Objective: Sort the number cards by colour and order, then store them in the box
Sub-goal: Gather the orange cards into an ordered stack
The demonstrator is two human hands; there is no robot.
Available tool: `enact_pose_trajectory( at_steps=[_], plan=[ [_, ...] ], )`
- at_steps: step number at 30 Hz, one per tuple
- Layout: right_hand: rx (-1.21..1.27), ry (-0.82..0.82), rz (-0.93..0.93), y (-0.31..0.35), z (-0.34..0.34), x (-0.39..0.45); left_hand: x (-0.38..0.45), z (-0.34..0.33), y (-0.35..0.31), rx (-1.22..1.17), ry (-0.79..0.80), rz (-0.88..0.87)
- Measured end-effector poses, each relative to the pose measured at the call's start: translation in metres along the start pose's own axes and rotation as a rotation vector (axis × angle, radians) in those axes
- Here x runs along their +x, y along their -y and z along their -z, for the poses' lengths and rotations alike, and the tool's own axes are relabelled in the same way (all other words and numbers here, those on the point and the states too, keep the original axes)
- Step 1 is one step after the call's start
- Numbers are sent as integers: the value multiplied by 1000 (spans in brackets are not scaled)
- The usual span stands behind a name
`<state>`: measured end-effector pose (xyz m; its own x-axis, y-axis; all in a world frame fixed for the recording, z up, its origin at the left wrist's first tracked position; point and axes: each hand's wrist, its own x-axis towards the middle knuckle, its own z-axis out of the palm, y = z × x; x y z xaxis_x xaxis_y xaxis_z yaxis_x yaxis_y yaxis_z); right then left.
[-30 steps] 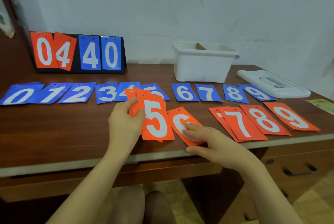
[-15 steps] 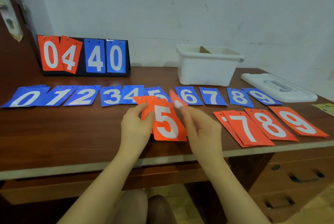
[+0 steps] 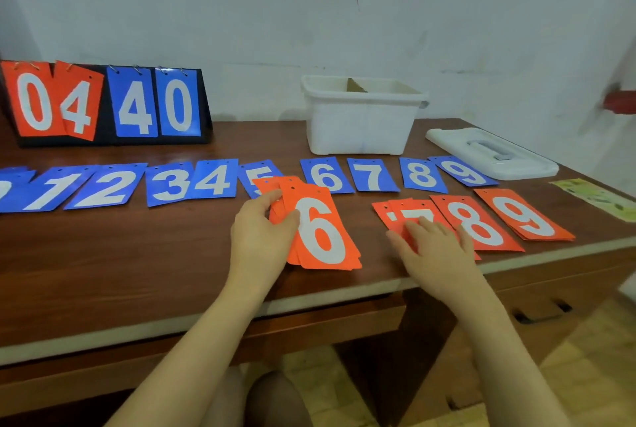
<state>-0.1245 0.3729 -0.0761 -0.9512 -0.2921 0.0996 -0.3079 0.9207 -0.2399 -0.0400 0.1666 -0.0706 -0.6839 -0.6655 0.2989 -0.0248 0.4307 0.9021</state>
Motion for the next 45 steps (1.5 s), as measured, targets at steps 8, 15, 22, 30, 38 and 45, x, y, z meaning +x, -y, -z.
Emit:
enact_pose_trajectory(
  at_steps=[8, 15, 22, 30, 38, 45],
  plan=[
    [161, 47, 248, 38, -7, -6, 3, 8, 5, 106, -49, -8],
    [108, -2, -115, 45, -3, 6, 4, 25, 13, 241, -63, -57],
    [140, 119, -80, 66, -4, 5, 0, 30, 17, 381, -2, -100],
    [14, -81, 11, 84, -21, -14, -9, 51, 23, 392, 60, -114],
    [305, -50, 137, 111, -29, -23, -13, 37, 12, 267, 70, -159],
    [360, -224, 122, 58, -11, -12, -6, 16, 2, 205, 18, -192]
  ],
)
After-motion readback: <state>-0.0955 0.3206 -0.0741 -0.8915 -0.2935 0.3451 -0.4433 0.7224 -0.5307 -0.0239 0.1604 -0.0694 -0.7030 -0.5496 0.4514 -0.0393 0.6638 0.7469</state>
